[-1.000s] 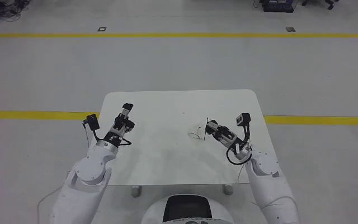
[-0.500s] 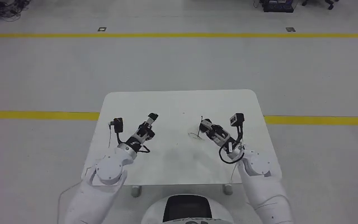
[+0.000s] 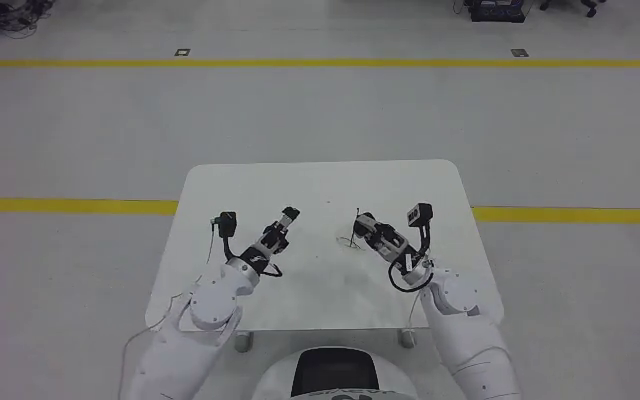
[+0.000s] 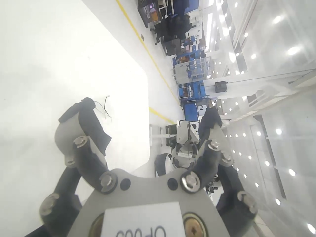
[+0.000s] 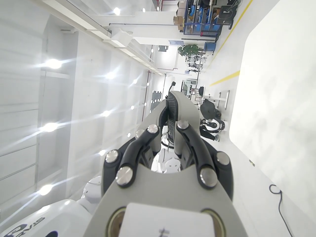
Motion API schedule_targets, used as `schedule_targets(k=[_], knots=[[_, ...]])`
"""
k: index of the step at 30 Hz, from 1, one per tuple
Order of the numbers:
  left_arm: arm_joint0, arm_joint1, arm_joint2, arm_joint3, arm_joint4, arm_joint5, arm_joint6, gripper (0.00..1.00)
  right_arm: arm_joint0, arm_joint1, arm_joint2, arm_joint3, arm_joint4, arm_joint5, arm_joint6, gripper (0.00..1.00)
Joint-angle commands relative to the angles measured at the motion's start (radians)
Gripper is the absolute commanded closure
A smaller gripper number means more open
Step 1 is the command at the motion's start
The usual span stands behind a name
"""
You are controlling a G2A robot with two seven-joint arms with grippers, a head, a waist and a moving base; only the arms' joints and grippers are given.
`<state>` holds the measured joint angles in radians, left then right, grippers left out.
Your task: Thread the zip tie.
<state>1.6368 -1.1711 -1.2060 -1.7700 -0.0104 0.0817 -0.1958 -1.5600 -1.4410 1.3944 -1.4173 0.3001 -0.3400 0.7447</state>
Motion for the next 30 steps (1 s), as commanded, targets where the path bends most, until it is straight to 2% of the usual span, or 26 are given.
schedule_targets(k=[1, 5, 8, 9, 19, 21, 24, 28, 30], knots=[[-0.003, -0.003, 0.018, 0.027, -0.048, -0.038, -0.028, 0.0, -0.002, -0.002, -0.016, -0.001, -0.005, 0.0, -0.021, 1.0], [-0.019, -0.008, 0.047, 0.104, -0.168, -0.121, -0.132, 0.0, -0.005, -0.011, -0.039, 0.015, -0.013, 0.0, -0.068, 1.0], [-0.045, -0.013, 0.072, 0.152, -0.213, -0.154, -0.186, 0.0, 0.0, -0.018, -0.056, 0.034, -0.031, 0.0, -0.099, 1.0], [-0.054, -0.014, 0.078, 0.163, -0.205, -0.18, -0.186, 0.0, 0.004, -0.02, -0.061, 0.044, -0.04, 0.0, -0.108, 1.0], [-0.056, -0.014, 0.08, 0.167, -0.2, -0.185, -0.17, 0.0, 0.004, -0.02, -0.061, 0.043, -0.043, 0.001, -0.111, 1.0], [-0.054, -0.016, 0.087, 0.172, -0.218, -0.205, -0.167, 0.0, 0.0, -0.021, -0.071, 0.033, -0.059, 0.0, -0.147, 1.0], [-0.051, -0.016, 0.088, 0.187, -0.299, -0.25, -0.229, 0.0, -0.005, -0.025, -0.093, 0.039, -0.062, 0.0, -0.193, 1.0], [-0.056, -0.015, 0.087, 0.212, -0.356, -0.282, -0.28, 0.0, -0.004, -0.031, -0.113, 0.067, -0.049, 0.0, -0.211, 1.0], [-0.06, -0.014, 0.09, 0.202, -0.358, -0.299, -0.3, 0.0, 0.006, -0.034, -0.128, 0.102, -0.047, 0.0, -0.212, 1.0]])
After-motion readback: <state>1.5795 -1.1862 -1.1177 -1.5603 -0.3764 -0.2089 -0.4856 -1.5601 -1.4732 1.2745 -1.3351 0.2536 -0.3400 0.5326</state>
